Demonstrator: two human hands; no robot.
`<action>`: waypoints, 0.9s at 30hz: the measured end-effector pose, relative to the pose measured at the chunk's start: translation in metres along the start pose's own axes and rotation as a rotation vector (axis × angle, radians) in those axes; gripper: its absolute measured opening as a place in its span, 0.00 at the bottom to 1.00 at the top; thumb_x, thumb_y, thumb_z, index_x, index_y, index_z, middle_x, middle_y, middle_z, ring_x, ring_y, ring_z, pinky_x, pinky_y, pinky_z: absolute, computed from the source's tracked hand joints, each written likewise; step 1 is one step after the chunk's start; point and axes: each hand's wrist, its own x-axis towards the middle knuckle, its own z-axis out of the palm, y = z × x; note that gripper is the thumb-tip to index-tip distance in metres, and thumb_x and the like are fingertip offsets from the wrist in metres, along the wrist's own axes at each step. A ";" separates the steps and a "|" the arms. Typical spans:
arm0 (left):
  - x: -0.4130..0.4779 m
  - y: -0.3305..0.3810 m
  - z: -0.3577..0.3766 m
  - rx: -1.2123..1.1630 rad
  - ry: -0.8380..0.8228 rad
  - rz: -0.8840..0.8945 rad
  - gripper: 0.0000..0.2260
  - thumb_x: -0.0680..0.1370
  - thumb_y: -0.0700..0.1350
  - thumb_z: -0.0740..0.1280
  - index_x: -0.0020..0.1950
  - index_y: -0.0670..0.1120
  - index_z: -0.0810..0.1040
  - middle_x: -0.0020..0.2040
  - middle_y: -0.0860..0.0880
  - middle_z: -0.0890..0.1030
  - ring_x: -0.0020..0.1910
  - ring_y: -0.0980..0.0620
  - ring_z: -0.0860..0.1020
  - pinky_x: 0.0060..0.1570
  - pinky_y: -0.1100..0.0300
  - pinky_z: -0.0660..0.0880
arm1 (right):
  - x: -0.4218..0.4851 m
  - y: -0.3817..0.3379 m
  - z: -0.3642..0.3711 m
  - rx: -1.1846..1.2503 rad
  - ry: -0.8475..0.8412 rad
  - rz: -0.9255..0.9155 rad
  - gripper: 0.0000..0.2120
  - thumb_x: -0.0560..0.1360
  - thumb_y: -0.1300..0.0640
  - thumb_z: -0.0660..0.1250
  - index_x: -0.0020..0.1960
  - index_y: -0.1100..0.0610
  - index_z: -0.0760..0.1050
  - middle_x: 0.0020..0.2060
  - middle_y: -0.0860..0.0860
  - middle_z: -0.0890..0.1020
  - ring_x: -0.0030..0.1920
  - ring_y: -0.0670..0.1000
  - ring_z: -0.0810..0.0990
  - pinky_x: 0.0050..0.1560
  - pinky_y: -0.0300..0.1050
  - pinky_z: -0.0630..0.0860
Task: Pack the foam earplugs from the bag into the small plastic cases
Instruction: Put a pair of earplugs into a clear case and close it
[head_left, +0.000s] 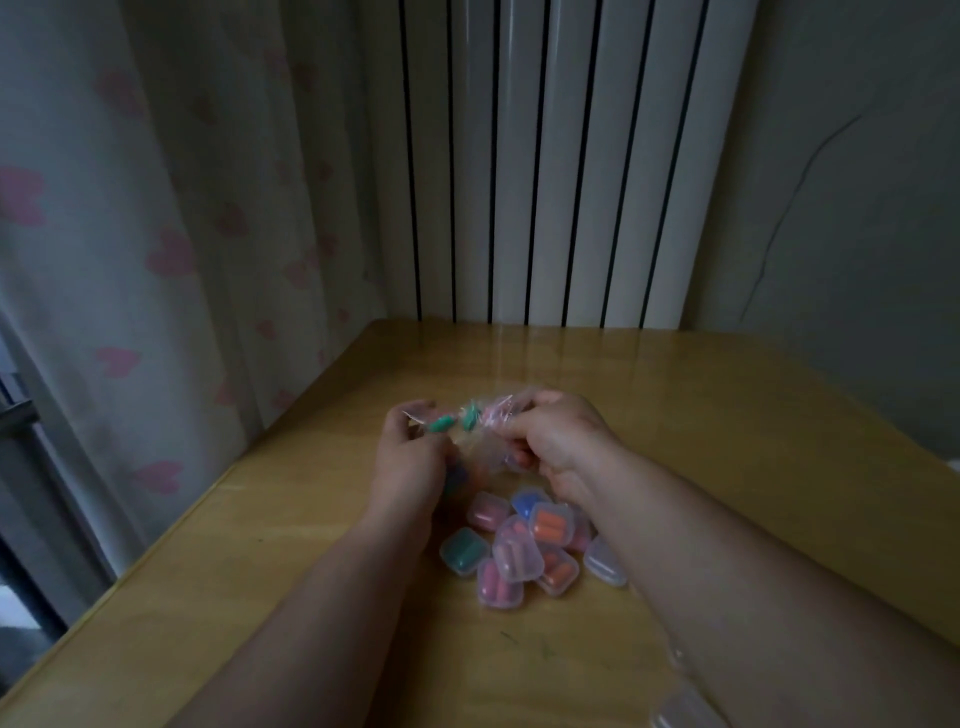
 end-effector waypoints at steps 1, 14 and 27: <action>0.000 0.000 0.000 0.025 0.027 0.019 0.17 0.76 0.33 0.64 0.57 0.53 0.74 0.50 0.46 0.80 0.37 0.51 0.81 0.29 0.62 0.77 | 0.000 0.000 0.000 -0.012 0.011 -0.008 0.10 0.72 0.71 0.69 0.40 0.56 0.77 0.30 0.55 0.77 0.25 0.49 0.72 0.25 0.40 0.71; -0.004 -0.005 -0.007 0.672 0.192 0.163 0.28 0.79 0.53 0.66 0.75 0.47 0.61 0.63 0.41 0.77 0.62 0.40 0.74 0.63 0.48 0.71 | -0.017 0.007 -0.030 0.088 0.168 -0.054 0.06 0.75 0.65 0.70 0.51 0.59 0.80 0.40 0.52 0.83 0.36 0.47 0.79 0.41 0.42 0.81; -0.057 0.011 0.017 0.454 -0.322 0.503 0.10 0.75 0.39 0.72 0.45 0.55 0.81 0.42 0.54 0.83 0.43 0.58 0.80 0.47 0.57 0.80 | -0.072 0.020 -0.066 0.041 0.025 -0.202 0.07 0.75 0.65 0.69 0.47 0.54 0.81 0.38 0.51 0.86 0.34 0.44 0.82 0.33 0.40 0.77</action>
